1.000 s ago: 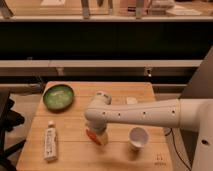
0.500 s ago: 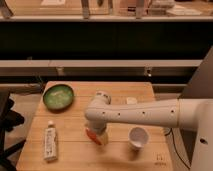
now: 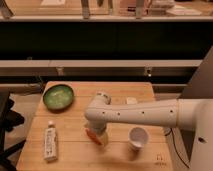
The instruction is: Place the pepper in the ceramic cup
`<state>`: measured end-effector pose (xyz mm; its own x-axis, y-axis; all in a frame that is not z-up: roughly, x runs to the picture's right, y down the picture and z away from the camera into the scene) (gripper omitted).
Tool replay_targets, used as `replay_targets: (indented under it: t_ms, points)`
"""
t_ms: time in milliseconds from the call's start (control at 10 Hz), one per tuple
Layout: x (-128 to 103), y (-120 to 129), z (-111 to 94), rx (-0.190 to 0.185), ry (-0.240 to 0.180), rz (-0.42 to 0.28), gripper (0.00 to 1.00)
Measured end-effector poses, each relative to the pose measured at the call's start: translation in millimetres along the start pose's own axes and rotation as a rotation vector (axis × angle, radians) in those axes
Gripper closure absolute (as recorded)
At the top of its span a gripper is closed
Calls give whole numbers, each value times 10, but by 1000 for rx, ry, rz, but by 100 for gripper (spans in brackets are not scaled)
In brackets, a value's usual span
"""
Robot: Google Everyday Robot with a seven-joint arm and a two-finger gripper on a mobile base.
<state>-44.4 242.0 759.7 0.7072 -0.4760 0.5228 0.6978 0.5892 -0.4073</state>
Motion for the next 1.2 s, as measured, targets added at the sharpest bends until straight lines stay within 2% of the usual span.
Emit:
replay_targets:
  t_ms: [1200]
  points:
    - [31, 32, 108, -28, -17, -63, 20]
